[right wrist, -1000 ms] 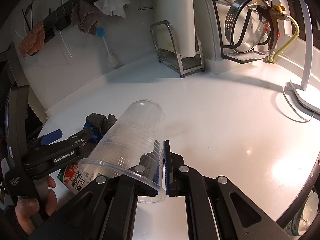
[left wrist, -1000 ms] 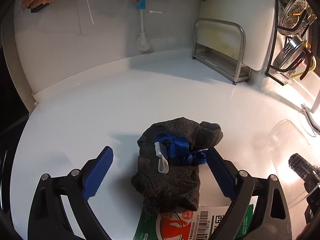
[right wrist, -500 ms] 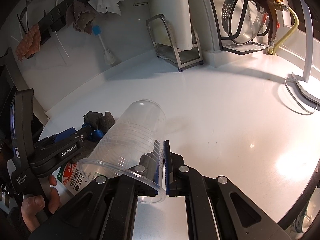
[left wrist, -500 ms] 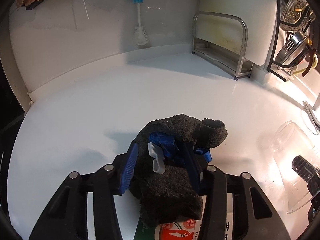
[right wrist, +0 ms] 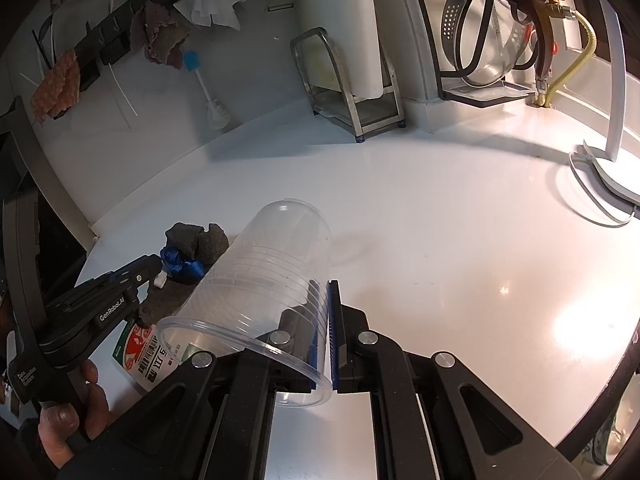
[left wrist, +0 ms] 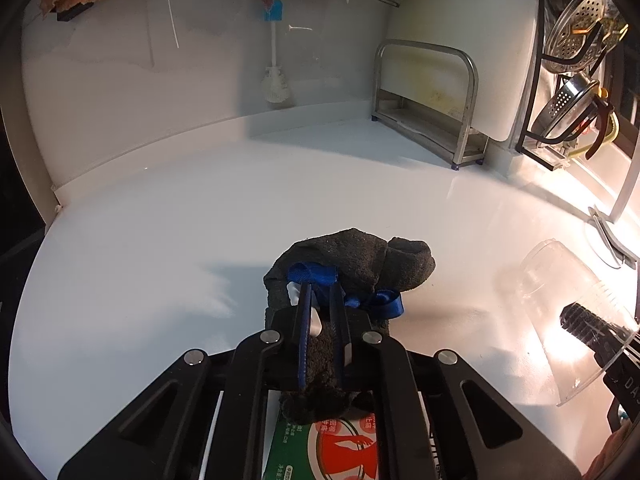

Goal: Collect trash
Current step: 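Grasp the clear plastic cup rim with the right tool while the left tool grasps the grey glove, then lift the cup with the right tool while the left tool lifts the glove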

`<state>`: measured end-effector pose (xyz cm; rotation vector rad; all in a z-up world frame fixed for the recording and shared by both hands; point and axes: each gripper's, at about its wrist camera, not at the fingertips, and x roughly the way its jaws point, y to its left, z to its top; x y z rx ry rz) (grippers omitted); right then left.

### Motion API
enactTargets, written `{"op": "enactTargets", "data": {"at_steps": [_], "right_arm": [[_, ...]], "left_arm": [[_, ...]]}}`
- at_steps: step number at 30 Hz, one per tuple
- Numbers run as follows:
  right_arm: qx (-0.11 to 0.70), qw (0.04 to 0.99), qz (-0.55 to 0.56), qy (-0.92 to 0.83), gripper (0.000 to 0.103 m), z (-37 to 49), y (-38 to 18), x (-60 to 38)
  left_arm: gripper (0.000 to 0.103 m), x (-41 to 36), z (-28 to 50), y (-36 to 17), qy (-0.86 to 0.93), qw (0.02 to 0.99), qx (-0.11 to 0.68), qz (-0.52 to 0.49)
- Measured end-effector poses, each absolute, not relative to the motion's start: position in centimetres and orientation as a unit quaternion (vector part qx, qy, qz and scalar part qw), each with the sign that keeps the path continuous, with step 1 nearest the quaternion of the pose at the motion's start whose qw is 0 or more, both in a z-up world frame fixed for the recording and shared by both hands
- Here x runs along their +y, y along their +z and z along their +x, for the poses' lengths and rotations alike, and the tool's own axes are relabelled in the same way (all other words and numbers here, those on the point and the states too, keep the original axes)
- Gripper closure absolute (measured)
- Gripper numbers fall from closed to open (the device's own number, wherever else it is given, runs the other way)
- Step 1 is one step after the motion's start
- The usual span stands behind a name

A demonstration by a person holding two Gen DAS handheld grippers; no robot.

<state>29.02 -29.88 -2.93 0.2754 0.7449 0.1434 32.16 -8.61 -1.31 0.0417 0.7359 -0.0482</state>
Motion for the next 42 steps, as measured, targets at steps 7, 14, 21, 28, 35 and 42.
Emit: {"op": "enactTargets", "data": {"at_steps": [7,14,21,28,35,42], "right_arm": [[0.361,0.92,0.136,0.071,0.098,29.0,-2.8,-30.0],[0.365,0.918,0.134,0.074,0.098,29.1,-2.9,-29.8],[0.367,0.918,0.133,0.076,0.098,29.3,-3.0,-29.7],[0.368,0.917,0.131,0.077,0.098,29.3,-3.2,-29.6],[0.369,0.917,0.131,0.076,0.098,29.2,-3.2,-29.6],[0.369,0.917,0.132,0.076,0.098,29.2,-3.1,-29.6]], "left_arm": [[0.094,-8.6,31.1,-0.1,-0.024,0.94,0.339,0.033],[0.088,-8.7,32.3,-0.9,-0.024,0.93,0.365,0.031],[0.052,-8.7,32.7,-1.0,-0.019,0.931,0.363,0.029],[0.052,-9.1,34.3,-2.0,-0.015,0.921,0.389,0.034],[0.077,-8.5,34.7,-2.5,-0.025,0.916,0.401,0.009],[0.099,-8.7,34.0,-1.8,-0.039,0.922,0.385,0.002]]}}
